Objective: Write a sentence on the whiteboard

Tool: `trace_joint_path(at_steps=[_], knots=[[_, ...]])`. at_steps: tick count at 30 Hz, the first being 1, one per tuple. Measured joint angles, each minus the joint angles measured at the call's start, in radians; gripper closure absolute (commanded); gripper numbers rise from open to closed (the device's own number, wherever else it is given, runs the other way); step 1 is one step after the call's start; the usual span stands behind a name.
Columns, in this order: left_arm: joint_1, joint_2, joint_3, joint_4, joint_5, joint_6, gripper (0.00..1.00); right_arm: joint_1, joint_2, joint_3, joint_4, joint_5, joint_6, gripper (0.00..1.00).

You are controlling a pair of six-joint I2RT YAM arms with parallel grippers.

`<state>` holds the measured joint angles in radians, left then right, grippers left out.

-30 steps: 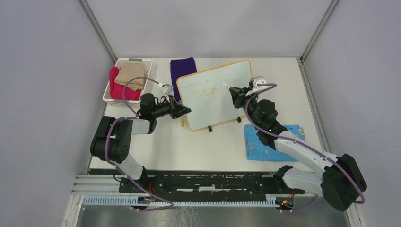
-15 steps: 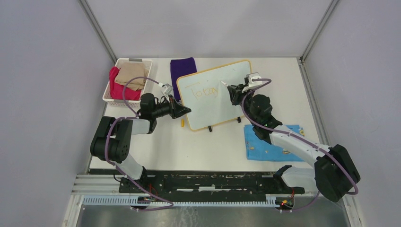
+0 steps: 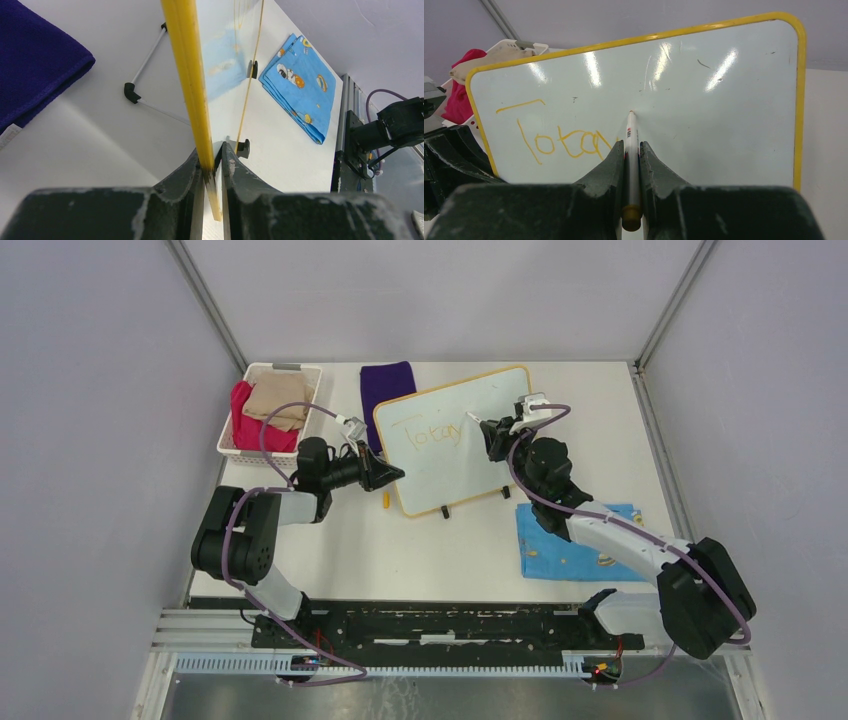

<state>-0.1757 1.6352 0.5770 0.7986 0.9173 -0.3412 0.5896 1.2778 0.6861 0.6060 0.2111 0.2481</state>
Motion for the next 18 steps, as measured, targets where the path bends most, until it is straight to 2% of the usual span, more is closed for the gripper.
trace_joint_path(at_steps=[7,18], knots=[[0.000,0.000,0.000,0.000,0.001,0.000,0.98,-0.001,-0.011,-0.007,-0.002,-0.005,0.011,1.00],[0.000,0.000,0.000,0.000,0.001,0.000,0.98,-0.002,-0.132,-0.018,-0.052,0.005,0.009,1.00]])
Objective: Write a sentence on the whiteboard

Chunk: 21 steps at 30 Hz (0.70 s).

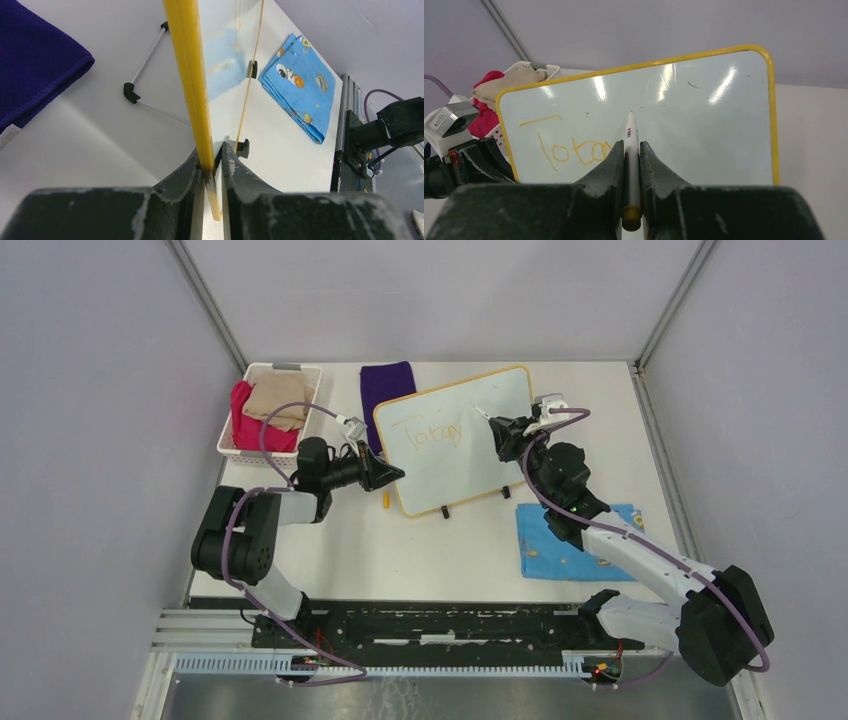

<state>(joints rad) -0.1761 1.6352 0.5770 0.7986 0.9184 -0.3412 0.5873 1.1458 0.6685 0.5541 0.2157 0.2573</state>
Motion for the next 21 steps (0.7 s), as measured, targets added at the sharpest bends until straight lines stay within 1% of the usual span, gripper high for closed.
trace_joint_path(at_steps=[6,12,21], knots=[[0.000,0.000,0.000,0.000,0.000,0.000,0.98,-0.013,-0.011,-0.006,-0.003,0.003,-0.001,1.00],[0.000,0.000,0.000,0.000,0.000,0.000,0.98,-0.014,0.015,-0.009,-0.010,0.009,0.000,1.00],[0.000,0.000,0.000,0.000,0.000,0.000,0.98,-0.014,0.066,-0.002,-0.068,0.054,0.000,1.00]])
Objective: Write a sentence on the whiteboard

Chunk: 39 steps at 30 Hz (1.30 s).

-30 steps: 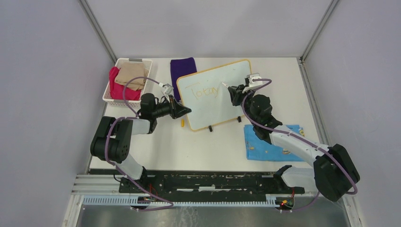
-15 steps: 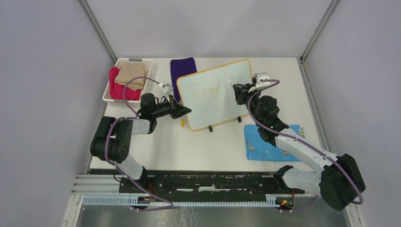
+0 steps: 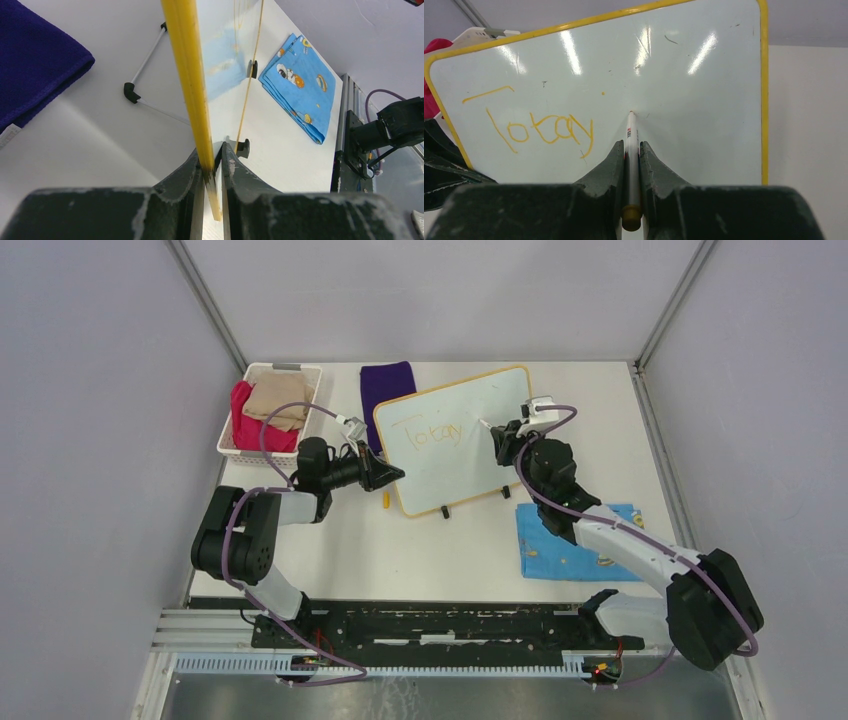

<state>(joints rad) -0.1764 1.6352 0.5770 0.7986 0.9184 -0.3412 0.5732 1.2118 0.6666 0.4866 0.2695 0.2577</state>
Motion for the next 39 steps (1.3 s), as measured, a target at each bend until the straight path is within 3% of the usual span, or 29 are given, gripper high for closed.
trace_joint_path(at_steps=[26,39], knots=[[-0.008,0.000,0.001,-0.004,0.000,0.000,0.98,0.000,0.031,0.001,0.035,-0.037,0.002,1.00],[-0.010,0.000,0.001,-0.005,-0.001,0.000,0.98,0.000,0.015,-0.017,0.005,0.023,0.003,1.00]])
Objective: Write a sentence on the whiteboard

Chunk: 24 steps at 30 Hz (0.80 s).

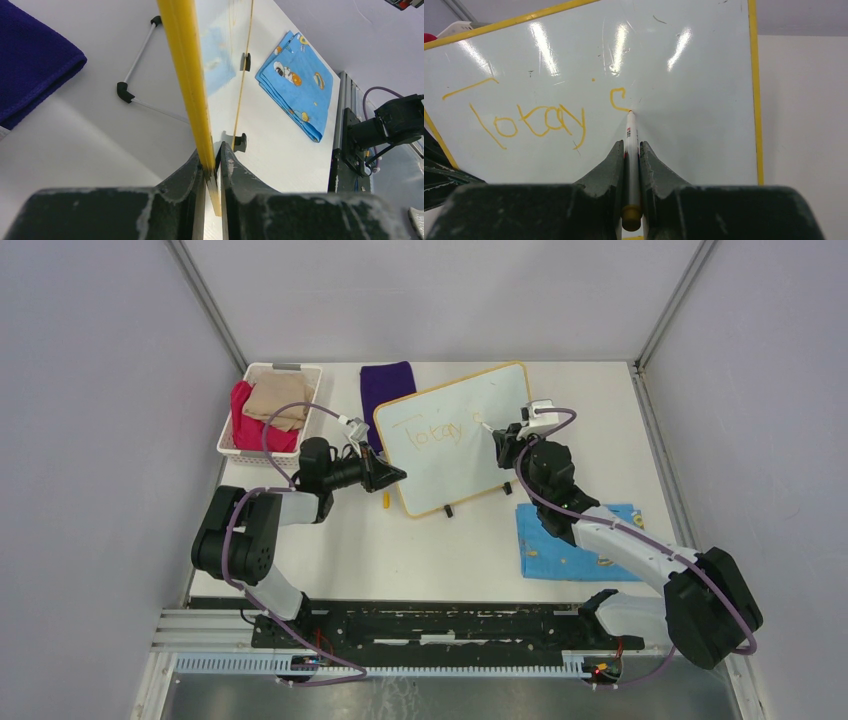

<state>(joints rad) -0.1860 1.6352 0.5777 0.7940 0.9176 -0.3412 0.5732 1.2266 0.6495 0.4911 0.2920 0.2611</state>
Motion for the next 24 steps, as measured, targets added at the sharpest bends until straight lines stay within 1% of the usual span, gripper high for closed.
trace_joint_path(at_steps=[13,24], knots=[[-0.002,0.000,0.000,0.000,0.001,0.000,0.98,-0.006,-0.016,-0.009,-0.031,-0.005,-0.008,1.00],[-0.002,0.000,0.000,-0.003,0.001,0.000,0.98,0.000,-0.016,-0.010,-0.035,-0.080,-0.011,1.00]])
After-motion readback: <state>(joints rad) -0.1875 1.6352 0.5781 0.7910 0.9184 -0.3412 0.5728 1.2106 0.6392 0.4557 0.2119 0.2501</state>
